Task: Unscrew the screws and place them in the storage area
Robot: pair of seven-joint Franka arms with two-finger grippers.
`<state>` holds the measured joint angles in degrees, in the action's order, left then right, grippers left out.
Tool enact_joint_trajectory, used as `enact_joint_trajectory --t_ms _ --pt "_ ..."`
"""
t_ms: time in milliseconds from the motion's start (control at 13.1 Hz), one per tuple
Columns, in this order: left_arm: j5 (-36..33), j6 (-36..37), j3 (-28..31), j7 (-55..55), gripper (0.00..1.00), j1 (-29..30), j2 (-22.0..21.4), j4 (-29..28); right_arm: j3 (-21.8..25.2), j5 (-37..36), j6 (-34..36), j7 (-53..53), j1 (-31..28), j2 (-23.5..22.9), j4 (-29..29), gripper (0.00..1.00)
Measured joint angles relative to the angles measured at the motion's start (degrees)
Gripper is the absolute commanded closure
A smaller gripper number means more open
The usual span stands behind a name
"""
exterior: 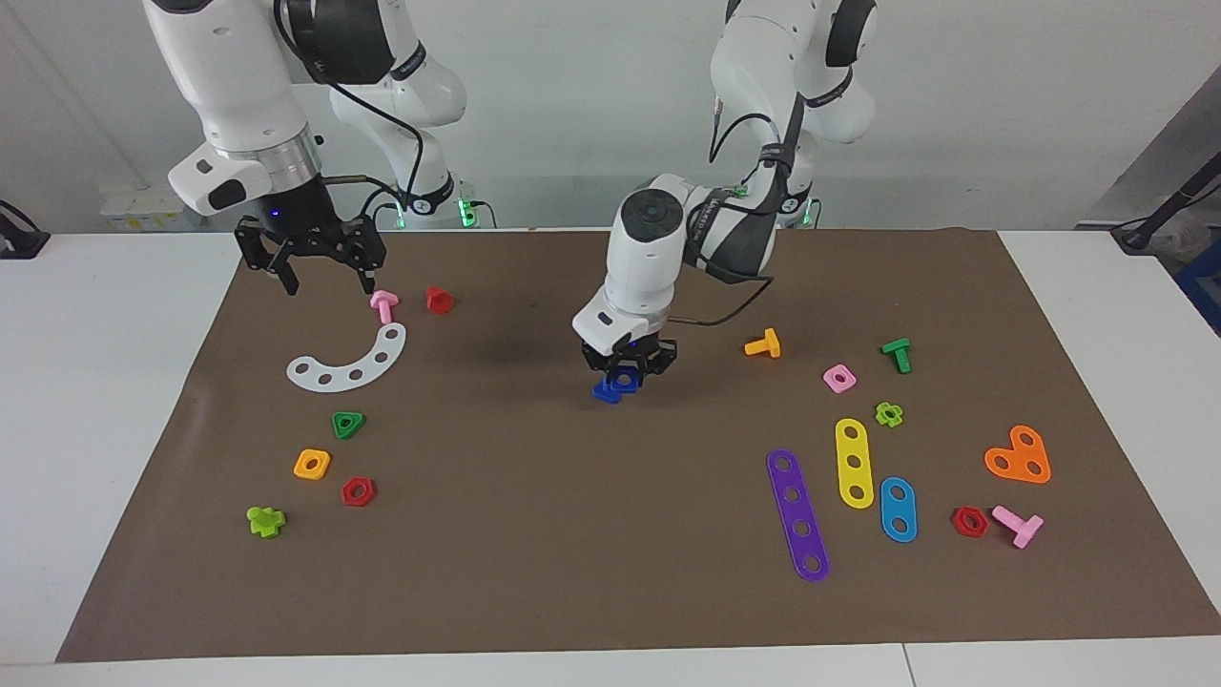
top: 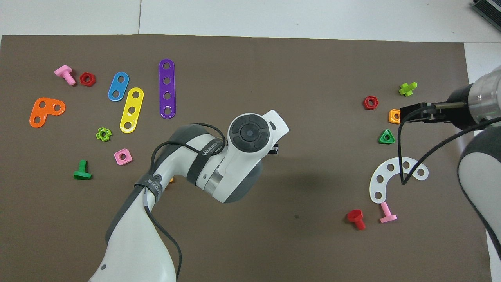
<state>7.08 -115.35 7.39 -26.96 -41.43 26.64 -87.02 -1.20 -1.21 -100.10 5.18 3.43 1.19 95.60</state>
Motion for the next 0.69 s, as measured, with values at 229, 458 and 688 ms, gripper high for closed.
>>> enact_joint_trajectory --t_ms 229,458,688 --pt "0.26 3.5 0.16 5.57 0.85 8.31 0.81 1.16 -0.67 0.01 -0.37 0.0 1.92 -0.12 0.46 0.04" --pt "0.46 9.31 0.23 16.0 0.85 16.71 1.32 0.69 -0.75 0.0 -1.79 2.15 5.78 -1.17 1.26 0.04" --pt "0.46 10.19 0.4 25.48 0.76 23.06 1.01 -2.91 -0.84 0.0 -6.81 6.56 10.28 -4.12 2.23 0.05"
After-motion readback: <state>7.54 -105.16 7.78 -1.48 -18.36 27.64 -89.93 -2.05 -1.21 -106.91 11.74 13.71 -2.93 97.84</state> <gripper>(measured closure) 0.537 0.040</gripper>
